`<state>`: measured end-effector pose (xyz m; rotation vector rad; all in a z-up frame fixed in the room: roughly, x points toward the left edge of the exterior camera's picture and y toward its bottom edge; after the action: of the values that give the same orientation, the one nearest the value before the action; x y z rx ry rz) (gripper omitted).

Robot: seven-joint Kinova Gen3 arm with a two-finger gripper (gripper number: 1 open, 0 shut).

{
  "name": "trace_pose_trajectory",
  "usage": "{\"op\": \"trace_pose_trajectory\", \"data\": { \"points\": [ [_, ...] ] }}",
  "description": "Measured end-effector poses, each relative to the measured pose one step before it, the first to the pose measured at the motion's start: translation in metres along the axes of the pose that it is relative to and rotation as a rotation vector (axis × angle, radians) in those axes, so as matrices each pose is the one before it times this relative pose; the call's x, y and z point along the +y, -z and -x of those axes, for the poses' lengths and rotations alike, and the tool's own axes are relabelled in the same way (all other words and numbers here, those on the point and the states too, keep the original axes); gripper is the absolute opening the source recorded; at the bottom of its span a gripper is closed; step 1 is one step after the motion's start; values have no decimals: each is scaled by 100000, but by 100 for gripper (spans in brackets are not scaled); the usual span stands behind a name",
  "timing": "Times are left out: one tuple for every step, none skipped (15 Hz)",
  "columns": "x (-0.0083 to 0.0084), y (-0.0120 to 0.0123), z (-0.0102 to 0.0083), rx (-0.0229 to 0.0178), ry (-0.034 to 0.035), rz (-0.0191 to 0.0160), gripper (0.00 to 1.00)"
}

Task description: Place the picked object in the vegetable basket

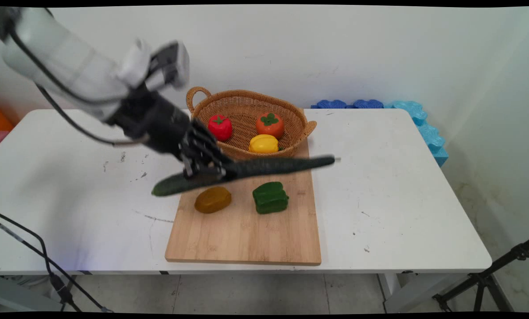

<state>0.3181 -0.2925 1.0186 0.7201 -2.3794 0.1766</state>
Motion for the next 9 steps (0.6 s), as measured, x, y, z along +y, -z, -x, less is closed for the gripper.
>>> {"op": "trace_pose_trajectory", "data": {
  "points": [
    [-734,1064,-755,1471,702,-1200,0],
    [-731,761,-667,1085,771,-1286,0],
    [-488,446,-431,658,550,-850,0],
    [-817,551,-659,905,939,-1565,0],
    [-560,298,-434,513,695,-1033,0],
    [-869,292,-606,619,1122,-1690,0],
    [-1024,174,-675,497,1310,-2036,0],
    [-1091,10,-663,272,1486,-2136,0],
    [-890,-151,-481,-2,1244,-1845,0]
  ]
}}
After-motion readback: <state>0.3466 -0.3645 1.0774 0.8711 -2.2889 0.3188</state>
